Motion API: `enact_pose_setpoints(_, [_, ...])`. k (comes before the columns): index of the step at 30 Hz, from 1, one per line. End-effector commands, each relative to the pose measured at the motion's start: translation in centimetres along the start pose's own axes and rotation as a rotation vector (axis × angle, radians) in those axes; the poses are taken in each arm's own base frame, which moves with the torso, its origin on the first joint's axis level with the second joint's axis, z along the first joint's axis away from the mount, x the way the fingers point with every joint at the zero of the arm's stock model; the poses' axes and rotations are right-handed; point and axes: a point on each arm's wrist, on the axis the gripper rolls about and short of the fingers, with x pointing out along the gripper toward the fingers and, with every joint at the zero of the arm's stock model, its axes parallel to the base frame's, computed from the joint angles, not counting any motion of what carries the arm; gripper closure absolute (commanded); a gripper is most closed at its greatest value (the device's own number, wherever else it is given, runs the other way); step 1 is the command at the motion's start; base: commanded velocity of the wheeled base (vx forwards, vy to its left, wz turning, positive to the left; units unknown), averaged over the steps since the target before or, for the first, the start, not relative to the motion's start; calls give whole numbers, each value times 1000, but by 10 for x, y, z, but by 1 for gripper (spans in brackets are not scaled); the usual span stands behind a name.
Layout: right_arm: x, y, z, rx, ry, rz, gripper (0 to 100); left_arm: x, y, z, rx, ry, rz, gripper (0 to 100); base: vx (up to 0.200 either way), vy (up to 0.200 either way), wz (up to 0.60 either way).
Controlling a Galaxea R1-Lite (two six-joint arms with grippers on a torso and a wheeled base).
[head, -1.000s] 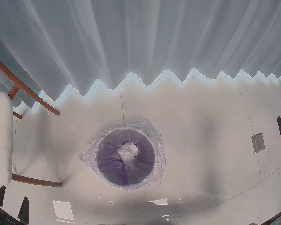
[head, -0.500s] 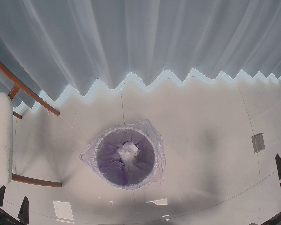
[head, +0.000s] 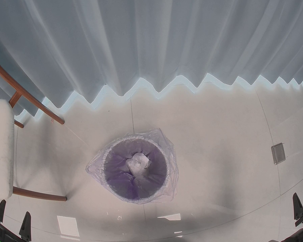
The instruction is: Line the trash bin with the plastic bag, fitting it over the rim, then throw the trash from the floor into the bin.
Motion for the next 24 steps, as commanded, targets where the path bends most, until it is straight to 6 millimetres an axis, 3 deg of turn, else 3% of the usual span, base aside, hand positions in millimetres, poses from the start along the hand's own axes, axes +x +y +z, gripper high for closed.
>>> enact_pose_setpoints(1, [-1,0,-6,31,-2,2,0,0,0,-5,2,0,-1,0,0,0,0])
enact_pose_setpoints(7, [-1,0,-6,-29,1,16,0,0,0,-5,6,1,-1,0,0,0,0])
enact_pose_setpoints(9, [-2,3,-6,-139,-8,145,0,0,0,-5,3,3,-1,0,0,0,0])
enact_pose_setpoints(11, [-2,3,-6,-70,17,153,0,0,0,-5,5,1,-1,0,0,0,0])
enact_pose_setpoints(13, [-2,3,-6,-13,37,124,0,0,0,-5,5,3,-1,0,0,0,0])
enact_pose_setpoints(14, [-2,3,-5,47,41,-23,0,0,0,-5,5,3,-1,0,0,0,0])
enact_pose_setpoints(15, [-2,2,-4,45,35,-58,0,0,0,-5,5,3,-1,0,0,0,0])
enact_pose_setpoints(19, [0,2,-6,-8,7,-61,0,0,0,-5,6,1,-1,0,0,0,0])
enact_pose_setpoints(22, [0,2,-6,-71,7,-8,0,0,0,-5,5,1,-1,0,0,0,0])
enact_pose_setpoints(24, [-1,0,-7,-80,8,163,0,0,0,-5,6,3,-1,0,0,0,0])
